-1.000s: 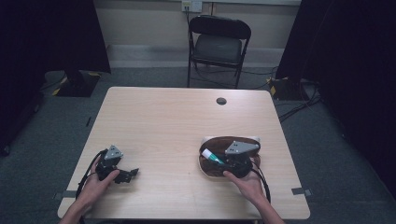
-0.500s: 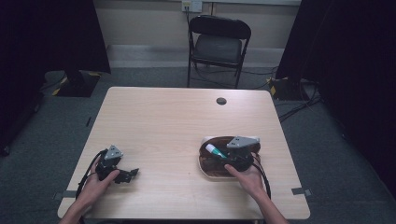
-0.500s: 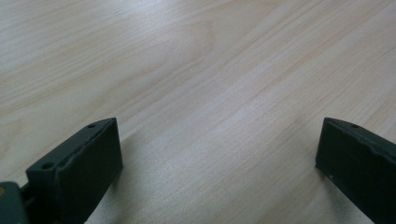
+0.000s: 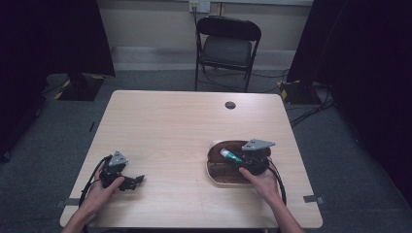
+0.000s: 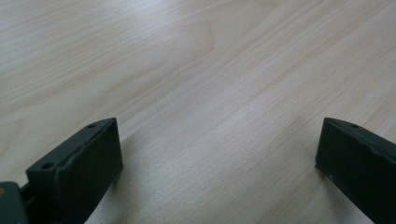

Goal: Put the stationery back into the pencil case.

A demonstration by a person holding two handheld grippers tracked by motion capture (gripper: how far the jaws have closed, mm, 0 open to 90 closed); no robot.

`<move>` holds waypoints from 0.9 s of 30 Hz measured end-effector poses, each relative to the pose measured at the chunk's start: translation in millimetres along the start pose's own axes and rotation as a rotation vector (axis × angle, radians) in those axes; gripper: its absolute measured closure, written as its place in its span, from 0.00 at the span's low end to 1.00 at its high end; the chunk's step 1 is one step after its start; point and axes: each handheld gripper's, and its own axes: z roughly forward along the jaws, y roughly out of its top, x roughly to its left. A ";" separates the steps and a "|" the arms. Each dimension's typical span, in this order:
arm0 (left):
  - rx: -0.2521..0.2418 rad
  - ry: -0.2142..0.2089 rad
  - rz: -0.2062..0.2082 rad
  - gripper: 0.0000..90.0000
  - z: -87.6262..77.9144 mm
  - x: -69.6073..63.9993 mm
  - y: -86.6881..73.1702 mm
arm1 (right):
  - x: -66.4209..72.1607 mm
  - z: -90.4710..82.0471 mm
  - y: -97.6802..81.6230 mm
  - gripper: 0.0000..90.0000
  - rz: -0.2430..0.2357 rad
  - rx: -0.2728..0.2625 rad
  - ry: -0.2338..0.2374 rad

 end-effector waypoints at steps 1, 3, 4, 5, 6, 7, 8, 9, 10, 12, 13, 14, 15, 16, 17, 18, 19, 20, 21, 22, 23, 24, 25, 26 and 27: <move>0.000 0.000 0.000 0.00 0.0 0.0 0.0 | -1.4 -0.4 -0.2 0.73 -0.006 0.001 -0.009; 0.000 0.000 0.000 0.00 0.0 0.0 0.0 | -2.3 -0.6 -0.6 0.73 -0.009 0.006 -0.018; 0.000 0.000 0.000 0.00 0.0 0.0 0.0 | -5.7 -0.7 -1.9 0.73 -0.004 0.004 -0.026; 0.000 0.000 0.000 0.00 0.0 0.0 0.0 | -7.0 -0.5 -2.5 0.72 0.000 0.007 -0.032; 0.000 0.000 0.000 0.00 0.0 0.0 0.0 | -8.2 -0.3 -3.1 0.72 0.001 0.009 -0.038; 0.000 0.000 0.000 0.00 0.0 0.0 0.0 | -9.5 -0.2 -3.8 0.72 0.002 0.011 -0.040; 0.000 0.000 0.000 0.00 0.0 0.0 0.0 | -10.3 -0.1 -4.5 0.73 0.004 0.013 -0.050; 0.000 0.000 0.000 0.00 0.0 0.0 0.0 | -11.0 -0.2 -5.1 0.73 0.009 0.010 -0.056; 0.000 0.000 0.000 0.00 0.0 0.0 0.0 | -11.9 -0.9 -5.4 0.73 0.014 0.007 -0.058; 0.000 0.000 0.000 0.00 0.0 0.0 0.0 | -13.0 -2.6 -5.3 0.73 0.013 0.002 -0.058; 0.000 0.000 0.000 0.00 0.0 0.0 0.0 | -13.3 -3.4 -5.3 0.73 0.014 0.000 -0.061; 0.000 0.000 0.000 0.00 0.0 0.0 0.0 | -13.6 -3.7 -5.5 0.73 0.016 0.000 -0.063; 0.000 0.000 0.000 0.00 0.0 0.0 0.0 | -13.6 -3.7 -5.5 0.73 0.016 0.000 -0.063; 0.000 0.000 0.000 0.00 0.0 0.0 0.0 | -13.8 -3.8 -6.0 0.72 0.018 0.001 -0.066; 0.000 0.000 0.000 0.00 0.0 0.0 0.0 | -13.8 -3.8 -6.0 0.72 0.018 0.001 -0.066; 0.000 0.000 0.000 0.00 0.0 0.0 0.0 | -14.8 -3.8 -6.5 0.72 0.021 0.003 -0.072; 0.000 0.000 0.000 0.00 0.0 0.0 0.0 | -14.8 -3.8 -6.5 0.72 0.021 0.003 -0.072; 0.002 0.000 0.003 0.00 -0.1 0.2 0.0 | -15.5 -4.6 -6.9 0.72 0.031 -0.001 -0.069; 0.000 0.000 0.000 0.00 0.0 0.0 0.0 | -15.8 -5.3 -7.0 0.72 0.033 -0.006 -0.071; 0.000 0.000 0.000 0.00 0.0 0.0 0.0 | -16.5 -6.0 -7.0 0.71 0.037 -0.010 -0.069; 0.000 0.000 0.000 0.00 0.0 0.0 0.0 | -16.5 -6.0 -7.0 0.71 0.037 -0.010 -0.069; 0.000 0.000 0.000 0.00 0.0 0.0 0.0 | -16.9 -6.8 -7.2 0.71 0.043 -0.012 -0.069; 0.000 0.000 0.000 0.00 0.0 0.0 0.0 | -17.7 -7.4 -7.5 0.71 0.046 -0.016 -0.070; 0.000 0.000 0.000 0.00 0.0 0.0 0.0 | -18.5 -7.9 -7.8 0.71 0.051 -0.019 -0.069; 0.000 0.000 0.000 0.00 0.0 0.0 0.0 | -19.3 -9.5 -8.2 0.69 0.061 -0.025 -0.069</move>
